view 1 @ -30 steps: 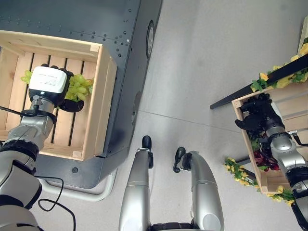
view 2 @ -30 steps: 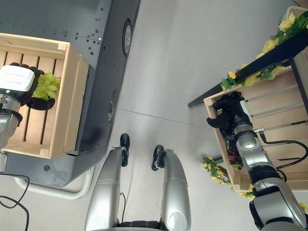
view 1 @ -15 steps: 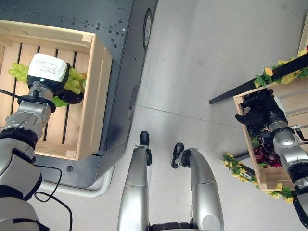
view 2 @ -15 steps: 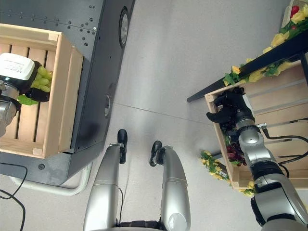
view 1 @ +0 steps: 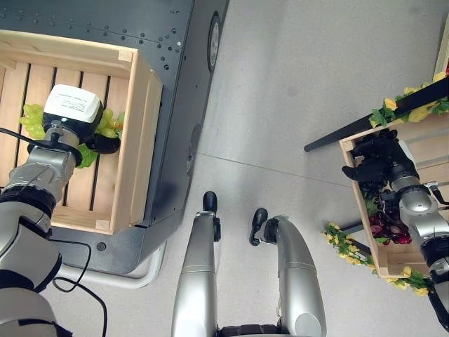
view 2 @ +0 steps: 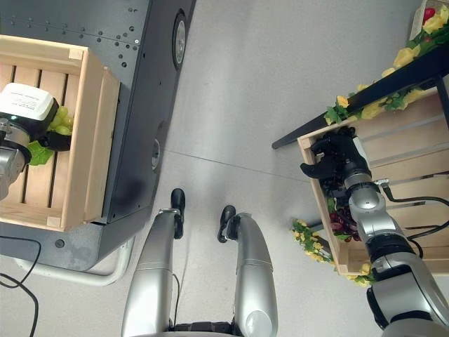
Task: Pick up the fruits from the basket on one side to the basket on the other side
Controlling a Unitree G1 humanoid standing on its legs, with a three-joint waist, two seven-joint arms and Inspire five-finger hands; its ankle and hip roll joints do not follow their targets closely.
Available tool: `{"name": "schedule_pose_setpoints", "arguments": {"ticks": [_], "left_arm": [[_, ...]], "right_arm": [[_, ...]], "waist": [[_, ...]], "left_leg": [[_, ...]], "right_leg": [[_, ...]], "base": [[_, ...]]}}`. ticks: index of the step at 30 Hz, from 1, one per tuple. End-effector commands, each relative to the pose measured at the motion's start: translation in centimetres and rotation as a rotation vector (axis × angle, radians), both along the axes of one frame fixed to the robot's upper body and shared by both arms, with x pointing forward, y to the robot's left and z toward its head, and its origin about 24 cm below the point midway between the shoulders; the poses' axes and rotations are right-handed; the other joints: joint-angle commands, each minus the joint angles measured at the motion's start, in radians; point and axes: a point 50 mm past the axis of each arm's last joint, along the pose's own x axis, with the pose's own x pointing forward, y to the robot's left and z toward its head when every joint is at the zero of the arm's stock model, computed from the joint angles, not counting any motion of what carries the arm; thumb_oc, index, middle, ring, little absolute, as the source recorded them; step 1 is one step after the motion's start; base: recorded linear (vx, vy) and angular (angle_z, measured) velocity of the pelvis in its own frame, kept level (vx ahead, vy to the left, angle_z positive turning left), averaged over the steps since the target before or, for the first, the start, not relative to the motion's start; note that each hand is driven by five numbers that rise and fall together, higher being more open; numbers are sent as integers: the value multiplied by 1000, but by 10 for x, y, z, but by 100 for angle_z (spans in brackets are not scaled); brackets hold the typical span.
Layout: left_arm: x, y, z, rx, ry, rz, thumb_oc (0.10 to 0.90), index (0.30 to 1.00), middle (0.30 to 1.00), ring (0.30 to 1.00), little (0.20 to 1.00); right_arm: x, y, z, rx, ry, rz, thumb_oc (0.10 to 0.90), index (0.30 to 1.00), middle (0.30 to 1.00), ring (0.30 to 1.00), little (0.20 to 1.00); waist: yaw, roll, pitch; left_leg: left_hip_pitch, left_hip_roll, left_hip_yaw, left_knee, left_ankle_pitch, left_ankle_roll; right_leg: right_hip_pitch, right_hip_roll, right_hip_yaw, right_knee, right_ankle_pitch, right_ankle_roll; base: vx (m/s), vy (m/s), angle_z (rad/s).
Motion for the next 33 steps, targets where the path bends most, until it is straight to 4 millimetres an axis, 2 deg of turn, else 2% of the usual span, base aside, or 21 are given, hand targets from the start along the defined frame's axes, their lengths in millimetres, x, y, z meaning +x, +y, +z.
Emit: {"name": "schedule_pose_setpoints", "arguments": {"ticks": [1,7,9,10,13,14,15,16,17,18,22,28,33], "left_arm": [[-19,29,42,25,-202,104,400,300,300,300,300],[-24,29,46,-151,-369,51,400,300,300,300,300],[-26,30,46,-333,-463,27,400,300,300,300,300],[-27,30,46,-346,-471,23,400,300,300,300,300],[-30,30,46,-585,-604,-21,400,300,300,300,300],[-30,30,46,-596,-613,-26,400,300,300,300,300],[-31,30,46,-711,-668,-53,400,300,300,300,300],[-32,30,46,-723,-670,-53,400,300,300,300,300],[-33,29,45,-876,-730,-90,400,300,300,300,300],[-35,32,39,-1009,-782,-92,400,300,300,300,300],[-43,39,17,-1287,-867,-105,400,300,300,300,300],[-51,42,-3,-1492,-947,-133,400,300,300,300,300],[-54,32,-9,-1523,-933,-230,400,300,300,300,300]], "right_arm": [[9,28,28,5,-143,182,800,900,900,900,900],[5,29,19,18,-132,184,800,900,900,900,900],[3,33,12,31,-124,190,800,900,900,900,900],[3,34,11,32,-123,192,800,900,900,900,900],[1,45,2,57,-117,218,800,900,900,900,900],[1,45,2,58,-115,219,800,900,900,900,900],[0,49,0,68,-117,232,800,900,900,900,900],[0,50,-1,68,-117,234,800,900,900,900,900],[-2,55,-4,79,-116,245,800,900,900,900,900],[-4,57,-7,90,-116,251,800,900,900,900,900],[-9,66,-14,113,-111,278,800,900,900,900,900],[-15,84,-19,119,-93,375,800,900,900,900,900],[-21,94,-22,108,-84,411,800,900,900,900,900]], "waist": [[28,23,-14],[32,32,-14],[37,32,-14],[36,32,-14],[41,26,-14],[40,26,-14],[42,23,-14],[41,23,-14],[42,21,-14],[43,21,-14],[45,19,-14],[32,23,-62],[26,33,-117]], "left_leg": [[166,-37,107,-62,-119,76],[195,-43,105,-69,-121,77],[217,-47,101,-76,-121,78],[219,-47,101,-77,-121,78],[274,-51,96,-106,-120,79],[277,-51,96,-107,-120,79],[305,-53,94,-120,-120,81],[308,-54,94,-122,-120,81],[340,-57,91,-133,-123,82],[369,-60,89,-142,-125,83],[461,-71,79,-182,-129,85],[586,-71,74,-285,-115,83],[676,-80,62,-389,-91,76]], "right_leg": [[100,34,-3,-163,141,14],[128,33,2,-169,137,12],[149,33,4,-176,134,11],[151,33,4,-177,134,11],[202,37,11,-202,134,12],[205,37,12,-204,134,12],[230,40,17,-219,134,13],[233,40,17,-221,135,13],[262,40,20,-232,133,13],[290,39,22,-243,133,16],[376,38,33,-291,138,24],[486,40,51,-388,152,37],[572,45,58,-493,175,52]], "base": [[0,0,0],[-1,-6,0],[-3,-36,0],[4,-43,0],[8,-46,1],[2,-49,-1],[0,0,0],[6,-46,-1],[10,-36,0],[14,-43,0],[7,0,-1],[48,13,-3],[30,8,-5]]}}
